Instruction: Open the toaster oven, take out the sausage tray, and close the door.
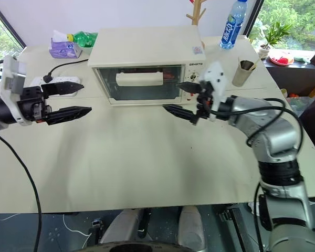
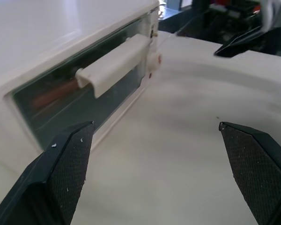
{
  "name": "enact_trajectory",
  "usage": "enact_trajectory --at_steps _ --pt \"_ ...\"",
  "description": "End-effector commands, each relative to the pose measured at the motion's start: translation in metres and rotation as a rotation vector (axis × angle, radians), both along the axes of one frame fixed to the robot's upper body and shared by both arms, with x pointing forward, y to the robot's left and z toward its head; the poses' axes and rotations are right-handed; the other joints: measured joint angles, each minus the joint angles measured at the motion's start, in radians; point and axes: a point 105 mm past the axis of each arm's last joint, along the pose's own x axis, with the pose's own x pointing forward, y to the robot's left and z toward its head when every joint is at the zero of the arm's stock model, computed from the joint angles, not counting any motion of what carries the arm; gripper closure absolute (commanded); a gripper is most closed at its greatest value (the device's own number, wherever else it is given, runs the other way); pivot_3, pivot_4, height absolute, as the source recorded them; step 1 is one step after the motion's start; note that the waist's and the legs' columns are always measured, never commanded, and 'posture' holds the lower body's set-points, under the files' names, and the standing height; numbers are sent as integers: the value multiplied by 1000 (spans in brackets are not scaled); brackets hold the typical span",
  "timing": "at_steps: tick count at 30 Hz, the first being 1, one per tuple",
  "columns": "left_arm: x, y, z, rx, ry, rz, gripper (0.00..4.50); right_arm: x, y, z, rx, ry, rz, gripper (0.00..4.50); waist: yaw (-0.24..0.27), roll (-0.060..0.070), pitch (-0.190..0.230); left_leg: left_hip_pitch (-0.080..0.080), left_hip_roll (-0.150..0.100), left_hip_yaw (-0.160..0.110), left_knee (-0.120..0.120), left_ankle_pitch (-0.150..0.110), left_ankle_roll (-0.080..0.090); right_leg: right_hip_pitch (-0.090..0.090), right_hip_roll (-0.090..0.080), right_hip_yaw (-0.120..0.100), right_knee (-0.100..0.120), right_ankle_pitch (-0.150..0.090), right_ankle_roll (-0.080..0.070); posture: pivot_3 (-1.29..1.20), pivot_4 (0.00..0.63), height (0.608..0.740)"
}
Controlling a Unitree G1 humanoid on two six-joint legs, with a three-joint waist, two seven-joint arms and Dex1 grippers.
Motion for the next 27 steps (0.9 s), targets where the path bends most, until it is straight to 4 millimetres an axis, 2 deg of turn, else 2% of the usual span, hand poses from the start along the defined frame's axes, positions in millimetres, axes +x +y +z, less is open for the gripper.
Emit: enact_trajectory --at_steps 1,9,14,18,27 --pt "0 -2 7 1 -25 -18 20 12 11 5 2 -49 1 0 -3 0 0 0 0 0 0 0 0 0 0 0 0 0 0 0 150 740" --pt "-5 -2 7 3 -31 -12 20 36 35 -2 -9 -52 29 0 -12 0 0 0 0 0 0 0 0 -1 0 0 1 0 0 0 150 740" --pt "-8 1 6 5 -34 4 20 42 47 2 -12 -73 70 0 -10 0 0 0 0 -1 0 0 0 -1 1 1 1 1 0 0 150 740" --pt "-7 3 6 3 -41 21 20 36 56 7 -2 -76 127 0 -10 0 0 0 0 -1 -1 0 0 -1 1 1 1 1 0 0 150 740" --pt "7 7 8 -16 -55 59 20 6 65 1 -6 -69 223 0 -11 0 0 0 0 -1 -1 0 0 -2 1 1 1 1 0 0 150 740"
